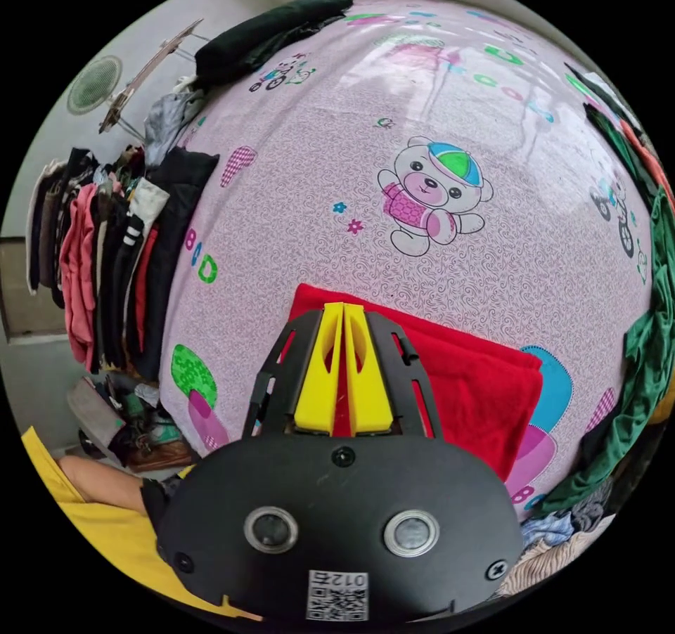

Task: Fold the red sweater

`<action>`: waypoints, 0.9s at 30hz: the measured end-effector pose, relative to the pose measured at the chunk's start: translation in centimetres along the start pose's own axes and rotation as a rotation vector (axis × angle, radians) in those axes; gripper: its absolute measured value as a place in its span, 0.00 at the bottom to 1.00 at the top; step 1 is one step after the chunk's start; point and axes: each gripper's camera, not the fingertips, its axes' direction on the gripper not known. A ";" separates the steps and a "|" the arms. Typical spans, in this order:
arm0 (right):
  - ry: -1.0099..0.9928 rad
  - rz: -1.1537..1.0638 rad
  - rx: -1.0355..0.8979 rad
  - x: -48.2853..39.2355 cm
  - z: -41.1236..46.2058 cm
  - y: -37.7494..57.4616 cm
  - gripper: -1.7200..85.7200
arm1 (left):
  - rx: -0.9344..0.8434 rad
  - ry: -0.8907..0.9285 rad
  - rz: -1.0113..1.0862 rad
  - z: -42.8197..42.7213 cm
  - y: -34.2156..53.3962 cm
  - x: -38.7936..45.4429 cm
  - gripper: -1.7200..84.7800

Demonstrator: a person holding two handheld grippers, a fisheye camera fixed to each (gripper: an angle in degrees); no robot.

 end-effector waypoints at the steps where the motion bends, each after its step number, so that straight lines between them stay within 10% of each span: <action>1: -0.019 0.040 -0.009 0.9 -0.2 -0.5 0.03 | -0.005 -0.040 0.032 0.0 -0.4 1.1 0.02; 16: -0.109 0.215 0.241 14.0 -9.4 5.2 0.03 | 0.378 0.061 -0.109 -21.5 -3.2 -5.6 0.02; 27: -0.022 0.392 0.180 21.1 -6.2 6.8 0.03 | 0.120 -0.062 -0.461 -17.2 -11.7 -23.4 0.02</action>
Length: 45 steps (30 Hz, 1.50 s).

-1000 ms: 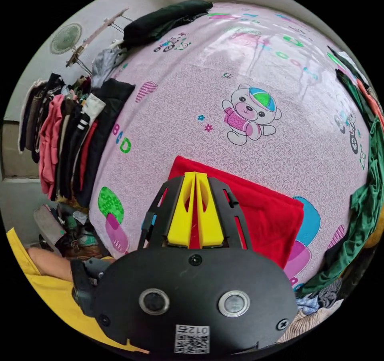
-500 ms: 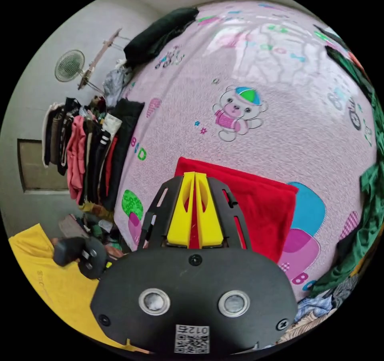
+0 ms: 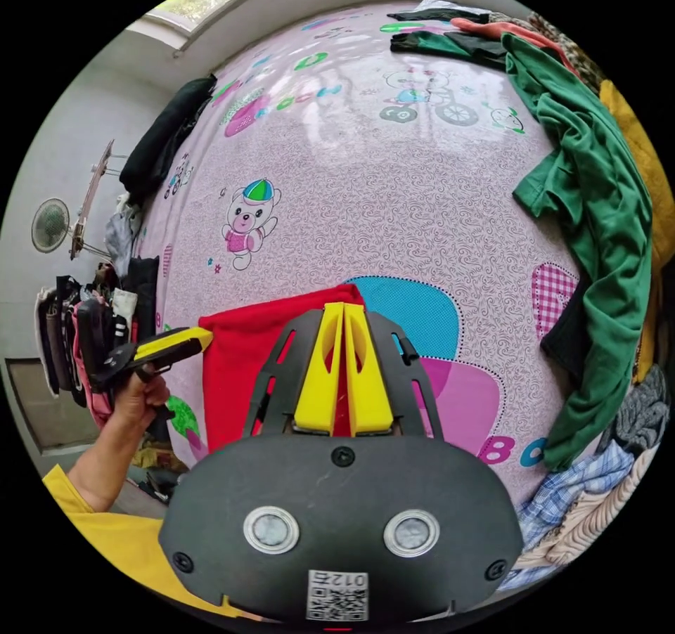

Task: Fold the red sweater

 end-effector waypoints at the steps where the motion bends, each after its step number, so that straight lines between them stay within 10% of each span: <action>1: -0.002 0.009 0.014 0.5 0.1 0.0 0.03 | 0.009 0.037 -0.035 -0.2 -0.1 -0.9 0.02; 10: -0.031 0.027 0.018 4.0 -0.7 1.1 0.02 | 0.062 0.099 -0.132 -3.1 -2.7 -0.3 0.02; 21: 0.026 -0.123 -0.043 7.6 -0.8 11.7 0.02 | -0.165 0.009 0.316 -0.5 -0.9 22.1 0.02; 45: -0.029 -0.155 0.038 14.7 5.6 19.6 0.02 | -0.346 -0.179 0.703 3.4 -4.0 37.5 0.02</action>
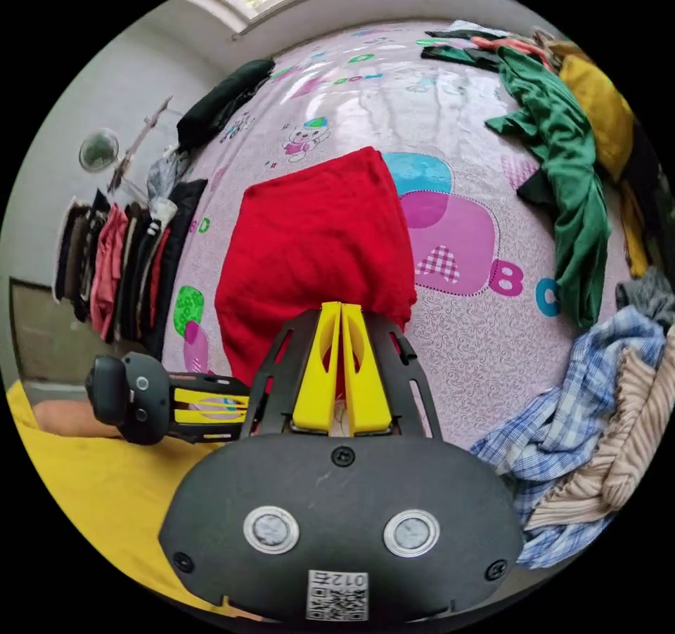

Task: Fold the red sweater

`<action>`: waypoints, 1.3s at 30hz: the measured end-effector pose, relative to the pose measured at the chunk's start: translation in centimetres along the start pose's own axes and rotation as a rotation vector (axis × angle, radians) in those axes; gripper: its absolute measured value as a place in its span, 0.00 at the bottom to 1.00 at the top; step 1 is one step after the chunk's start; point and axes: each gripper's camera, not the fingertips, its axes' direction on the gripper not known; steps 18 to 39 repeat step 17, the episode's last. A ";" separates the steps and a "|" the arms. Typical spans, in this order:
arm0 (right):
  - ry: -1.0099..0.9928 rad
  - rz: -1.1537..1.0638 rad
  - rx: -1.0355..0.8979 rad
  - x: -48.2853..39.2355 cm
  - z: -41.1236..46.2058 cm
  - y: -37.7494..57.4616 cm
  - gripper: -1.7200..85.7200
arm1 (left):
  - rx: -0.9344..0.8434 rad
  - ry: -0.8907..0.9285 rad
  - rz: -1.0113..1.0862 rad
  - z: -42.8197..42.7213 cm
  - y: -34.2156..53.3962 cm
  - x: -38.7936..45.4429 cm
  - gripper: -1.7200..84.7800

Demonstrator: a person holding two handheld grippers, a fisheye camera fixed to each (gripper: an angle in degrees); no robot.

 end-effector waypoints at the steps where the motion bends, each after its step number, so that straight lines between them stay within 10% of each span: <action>1: -0.068 0.078 0.015 1.5 0.0 0.3 0.02 | -0.004 0.000 0.011 -0.7 0.1 -0.8 0.02; 9: -0.158 0.166 0.225 5.9 -1.0 2.7 0.02 | 0.259 -0.019 -0.049 -10.9 5.3 -10.0 0.02; 17: -0.053 0.156 0.055 8.9 5.8 1.5 0.03 | 0.049 0.113 -0.147 -5.9 7.4 -26.6 0.02; 39: -0.053 0.156 0.055 8.9 5.8 1.5 0.03 | 0.049 0.113 -0.147 -5.9 7.4 -26.6 0.02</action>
